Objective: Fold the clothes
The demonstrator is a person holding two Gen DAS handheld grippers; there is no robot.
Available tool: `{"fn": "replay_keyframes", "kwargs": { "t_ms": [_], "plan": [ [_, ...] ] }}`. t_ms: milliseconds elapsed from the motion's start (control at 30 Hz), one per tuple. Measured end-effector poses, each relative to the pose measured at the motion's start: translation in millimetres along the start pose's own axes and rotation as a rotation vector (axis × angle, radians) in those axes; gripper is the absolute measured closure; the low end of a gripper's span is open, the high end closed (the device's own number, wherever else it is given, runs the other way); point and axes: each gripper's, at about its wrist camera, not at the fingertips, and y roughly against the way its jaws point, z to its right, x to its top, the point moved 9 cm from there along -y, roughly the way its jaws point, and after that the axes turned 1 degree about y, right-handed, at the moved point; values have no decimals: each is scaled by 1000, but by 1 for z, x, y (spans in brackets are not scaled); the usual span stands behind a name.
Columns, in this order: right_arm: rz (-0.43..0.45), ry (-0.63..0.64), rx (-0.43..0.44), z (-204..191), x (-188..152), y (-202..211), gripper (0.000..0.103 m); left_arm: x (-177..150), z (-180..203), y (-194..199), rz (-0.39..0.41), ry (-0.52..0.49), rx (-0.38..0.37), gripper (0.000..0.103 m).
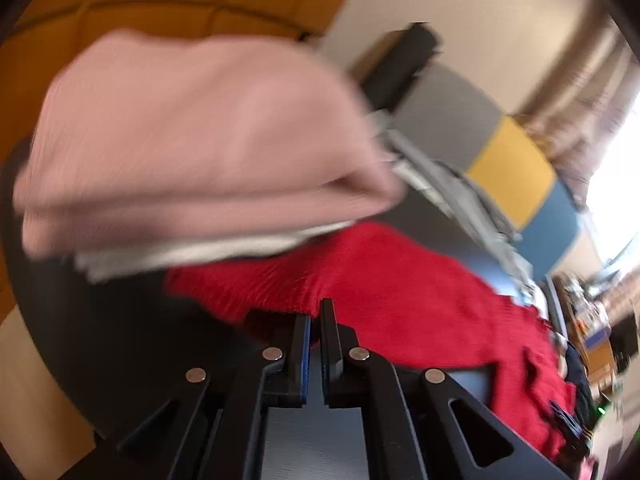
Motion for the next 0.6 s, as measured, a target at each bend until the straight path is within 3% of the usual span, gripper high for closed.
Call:
{"fn": "replay_keyframes", "kwargs": {
  "t_ms": [200,333,600],
  "plan": [
    [2,-8,8,1,0,0,83,10,109,25,8,-131,-162,101],
    [3,-16,19,3,0,1,83,3,182,23,-29,-171,-272,101],
    [-21,-55,70,7,1,-1,83,-58,302,-28,-171,-263,-406,101]
  ]
}}
